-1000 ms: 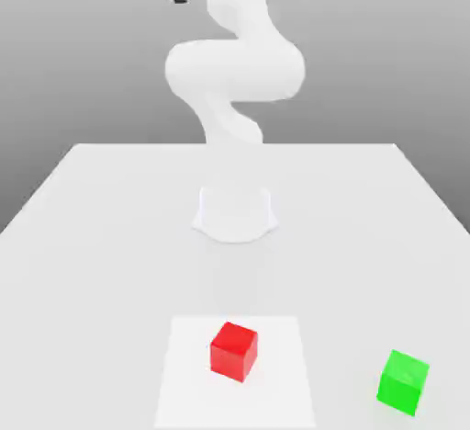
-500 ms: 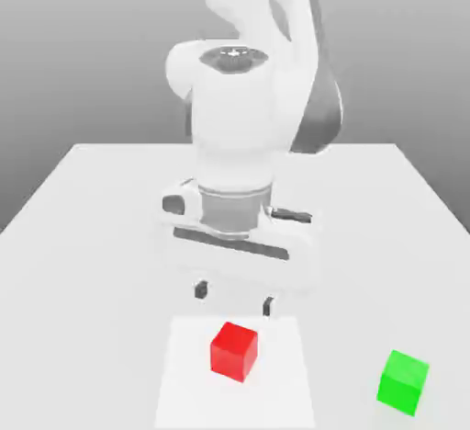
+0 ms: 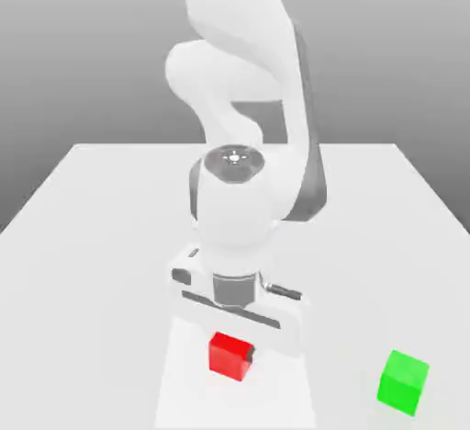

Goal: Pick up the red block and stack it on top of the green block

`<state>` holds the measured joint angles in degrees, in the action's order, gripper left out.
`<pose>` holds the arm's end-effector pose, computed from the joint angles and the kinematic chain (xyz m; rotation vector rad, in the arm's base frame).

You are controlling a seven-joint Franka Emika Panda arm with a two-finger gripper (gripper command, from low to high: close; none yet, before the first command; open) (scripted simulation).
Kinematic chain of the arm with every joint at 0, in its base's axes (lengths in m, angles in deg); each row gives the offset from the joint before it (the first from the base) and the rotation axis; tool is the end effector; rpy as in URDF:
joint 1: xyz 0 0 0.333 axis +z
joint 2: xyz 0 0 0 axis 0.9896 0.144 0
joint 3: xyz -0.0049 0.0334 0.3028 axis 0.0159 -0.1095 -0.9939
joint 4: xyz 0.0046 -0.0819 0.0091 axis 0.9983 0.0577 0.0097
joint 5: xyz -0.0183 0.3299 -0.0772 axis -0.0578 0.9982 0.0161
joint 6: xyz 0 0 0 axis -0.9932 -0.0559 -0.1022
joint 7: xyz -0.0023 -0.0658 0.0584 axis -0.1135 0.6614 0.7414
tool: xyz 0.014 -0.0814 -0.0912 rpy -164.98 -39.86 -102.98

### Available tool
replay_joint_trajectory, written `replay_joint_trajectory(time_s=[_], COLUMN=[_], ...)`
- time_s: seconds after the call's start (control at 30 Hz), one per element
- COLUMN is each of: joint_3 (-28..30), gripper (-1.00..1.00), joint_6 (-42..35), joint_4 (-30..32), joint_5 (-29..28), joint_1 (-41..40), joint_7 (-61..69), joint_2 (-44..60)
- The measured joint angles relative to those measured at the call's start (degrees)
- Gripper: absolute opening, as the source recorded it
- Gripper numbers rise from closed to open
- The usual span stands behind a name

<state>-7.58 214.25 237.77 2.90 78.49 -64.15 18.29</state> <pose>0.3865 -0.0010 0.1892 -2.5573 1.8240 -0.0014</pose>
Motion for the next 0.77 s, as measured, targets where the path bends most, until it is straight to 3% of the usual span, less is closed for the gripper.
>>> replay_joint_trajectory(time_s=[0.17, 0.47, 0.6, 0.63, 0.77], joint_3=[-1.88, -12.64, -11.95, -11.14, -11.14], gripper=[-1.0, -1.0, -1.0, 1.0, 1.0], joint_6=[-8.14, -18.52, -13.7, -12.02, -12.02], joint_4=[0.07, -14.67, -16.63, -16.79, -16.79], joint_5=[1.38, -1.95, -6.16, -7.23, -7.23], joint_1=[1.03, 12.22, 14.54, 15.25, 15.25], joint_7=[2.6, 20.07, 19.14, 18.44, 18.44], joint_2=[-8.18, -3.38, 3.65, 5.55, 5.55])
